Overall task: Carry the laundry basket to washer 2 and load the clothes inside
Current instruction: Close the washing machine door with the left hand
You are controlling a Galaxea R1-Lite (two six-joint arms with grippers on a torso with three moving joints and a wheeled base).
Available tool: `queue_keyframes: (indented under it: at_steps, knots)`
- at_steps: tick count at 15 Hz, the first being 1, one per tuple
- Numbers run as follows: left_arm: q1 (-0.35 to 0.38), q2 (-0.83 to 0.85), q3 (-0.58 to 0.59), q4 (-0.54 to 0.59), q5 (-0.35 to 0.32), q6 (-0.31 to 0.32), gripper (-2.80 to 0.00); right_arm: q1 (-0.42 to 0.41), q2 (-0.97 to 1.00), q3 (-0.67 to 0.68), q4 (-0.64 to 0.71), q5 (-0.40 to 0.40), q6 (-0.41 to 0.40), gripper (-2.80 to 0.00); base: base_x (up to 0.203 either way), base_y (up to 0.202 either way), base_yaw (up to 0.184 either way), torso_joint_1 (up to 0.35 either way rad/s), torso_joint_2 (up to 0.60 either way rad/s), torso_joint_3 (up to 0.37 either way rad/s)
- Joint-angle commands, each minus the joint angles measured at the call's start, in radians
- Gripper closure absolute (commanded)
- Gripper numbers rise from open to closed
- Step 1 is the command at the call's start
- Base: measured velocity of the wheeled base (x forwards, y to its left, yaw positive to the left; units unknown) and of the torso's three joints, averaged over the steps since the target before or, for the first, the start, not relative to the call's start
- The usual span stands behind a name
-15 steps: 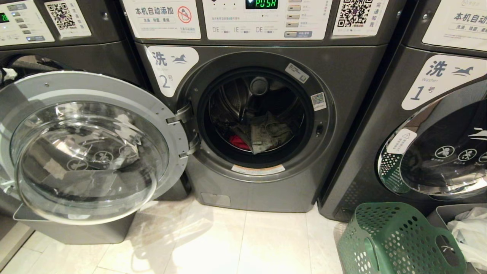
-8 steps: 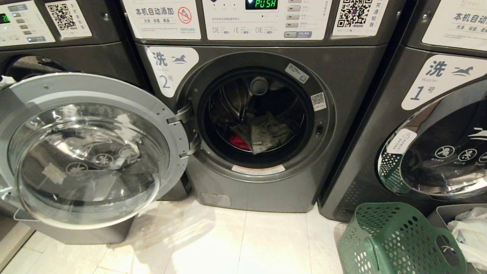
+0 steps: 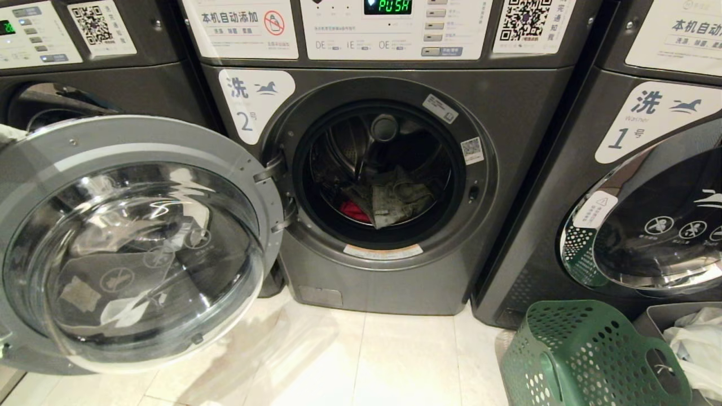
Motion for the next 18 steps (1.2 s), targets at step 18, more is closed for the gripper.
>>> queue_keyframes:
  at_steps: [18]
  knots:
    - [-1.004, -0.066, 0.050, -0.014, 0.059, -0.212, 0.00, 0.000, 0.002, 0.000, 0.000, 0.000, -0.002, 0.00, 0.000, 0.000, 0.000, 0.000, 0.00, 0.000]
